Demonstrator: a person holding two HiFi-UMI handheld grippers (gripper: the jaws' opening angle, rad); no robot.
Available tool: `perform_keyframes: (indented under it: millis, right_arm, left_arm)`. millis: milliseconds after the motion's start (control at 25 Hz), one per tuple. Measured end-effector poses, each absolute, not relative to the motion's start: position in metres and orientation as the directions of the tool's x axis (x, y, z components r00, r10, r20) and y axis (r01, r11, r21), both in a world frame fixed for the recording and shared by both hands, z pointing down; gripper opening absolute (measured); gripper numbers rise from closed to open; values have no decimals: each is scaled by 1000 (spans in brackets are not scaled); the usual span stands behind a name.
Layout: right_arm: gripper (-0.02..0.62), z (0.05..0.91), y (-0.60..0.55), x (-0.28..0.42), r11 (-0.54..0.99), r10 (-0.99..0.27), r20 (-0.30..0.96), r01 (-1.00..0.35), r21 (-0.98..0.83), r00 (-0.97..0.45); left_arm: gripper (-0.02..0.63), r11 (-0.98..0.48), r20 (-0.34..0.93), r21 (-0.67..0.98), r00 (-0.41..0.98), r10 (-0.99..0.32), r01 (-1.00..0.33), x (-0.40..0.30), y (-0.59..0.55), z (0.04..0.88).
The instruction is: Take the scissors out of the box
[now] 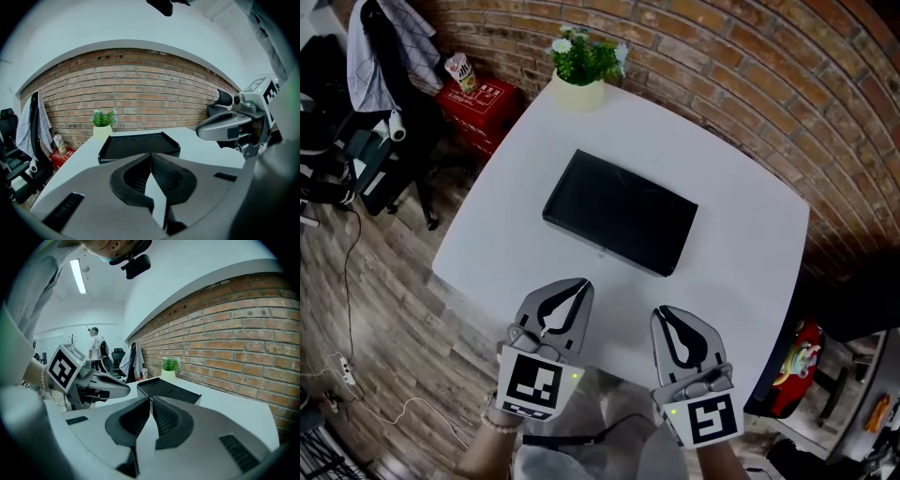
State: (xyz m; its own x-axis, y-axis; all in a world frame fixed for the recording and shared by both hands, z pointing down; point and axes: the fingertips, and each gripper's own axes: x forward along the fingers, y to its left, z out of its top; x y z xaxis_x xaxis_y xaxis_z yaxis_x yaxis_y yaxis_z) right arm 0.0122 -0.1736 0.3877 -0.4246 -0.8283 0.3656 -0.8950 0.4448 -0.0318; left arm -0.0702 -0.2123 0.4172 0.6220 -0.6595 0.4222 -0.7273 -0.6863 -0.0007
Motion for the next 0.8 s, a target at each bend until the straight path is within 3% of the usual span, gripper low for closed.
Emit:
perform_keyframes:
  millis: [440, 800]
  right_arm:
    - [51, 400, -182, 13, 423, -828, 400, -906, -14, -393]
    - [51, 417, -185, 14, 424, -811, 436, -905, -22, -391]
  left_arm:
    - [25, -679, 474, 0, 598, -646, -734, -62, -240, 463]
    - [72, -690, 528, 18, 593, -608, -724, -50, -253, 497]
